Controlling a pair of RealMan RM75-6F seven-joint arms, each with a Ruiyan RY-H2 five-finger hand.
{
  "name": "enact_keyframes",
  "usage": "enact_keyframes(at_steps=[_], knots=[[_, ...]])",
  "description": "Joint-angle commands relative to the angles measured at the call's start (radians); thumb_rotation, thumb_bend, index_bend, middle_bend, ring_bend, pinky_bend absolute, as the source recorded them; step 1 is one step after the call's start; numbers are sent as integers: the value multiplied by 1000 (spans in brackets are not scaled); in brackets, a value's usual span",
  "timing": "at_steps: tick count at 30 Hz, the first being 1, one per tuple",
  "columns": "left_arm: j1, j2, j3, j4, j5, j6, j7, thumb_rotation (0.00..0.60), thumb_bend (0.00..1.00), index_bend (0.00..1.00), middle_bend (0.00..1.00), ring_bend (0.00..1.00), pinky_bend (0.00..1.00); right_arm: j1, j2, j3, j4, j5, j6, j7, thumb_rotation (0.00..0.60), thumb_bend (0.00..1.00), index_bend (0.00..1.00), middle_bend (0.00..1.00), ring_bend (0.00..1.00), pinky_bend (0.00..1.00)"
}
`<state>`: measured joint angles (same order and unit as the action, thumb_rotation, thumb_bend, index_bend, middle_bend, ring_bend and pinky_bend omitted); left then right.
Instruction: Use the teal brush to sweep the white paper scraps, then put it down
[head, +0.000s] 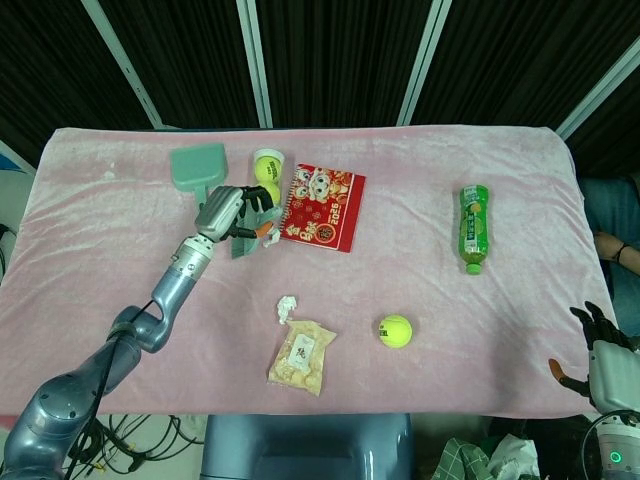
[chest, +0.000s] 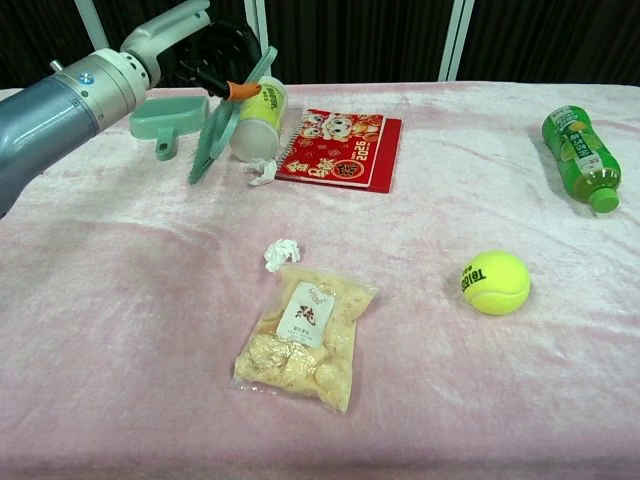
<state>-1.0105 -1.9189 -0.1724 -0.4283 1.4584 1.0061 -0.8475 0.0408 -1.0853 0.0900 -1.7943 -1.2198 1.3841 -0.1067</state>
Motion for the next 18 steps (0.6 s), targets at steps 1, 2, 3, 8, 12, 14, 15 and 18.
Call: enact_keyframes(at_steps=[1,2,3,8,12,14,15,18], knots=[[6,-36,20,67,-1,-56,-5,600,421,853,787,508,640,1,-1,0,0,0,-1,-3,600,190,186,70,144,182],[9,-47,26,82,1,-63,-10,600,421,853,787,508,640,1,-1,0,-1,1,-1,-3,600,190,186,70,144,182],[10,-55,28,90,2,-66,-15,600,420,854,787,508,640,0,-1,0,-1,2,-1,-4,600,190,186,70,143,182],[11,-101,19,119,-12,-84,-86,600,420,856,787,509,641,-1,-1,2,-3,5,2,-4,600,191,187,70,144,182],[-2,-137,-17,145,-45,-80,-156,600,420,858,789,510,642,0,-1,2,-2,5,0,-1,600,191,187,70,144,182],[-9,-153,-42,147,-65,-66,-192,600,420,859,790,511,643,0,0,2,-2,4,-1,2,600,191,187,70,144,182],[-12,-159,-49,149,-70,-60,-201,600,420,859,790,511,643,0,1,2,-3,3,-1,3,600,191,187,70,144,182],[-24,-180,-55,168,-72,-47,-206,600,420,859,790,511,643,0,2,2,-3,4,-3,7,600,191,189,69,144,182]])
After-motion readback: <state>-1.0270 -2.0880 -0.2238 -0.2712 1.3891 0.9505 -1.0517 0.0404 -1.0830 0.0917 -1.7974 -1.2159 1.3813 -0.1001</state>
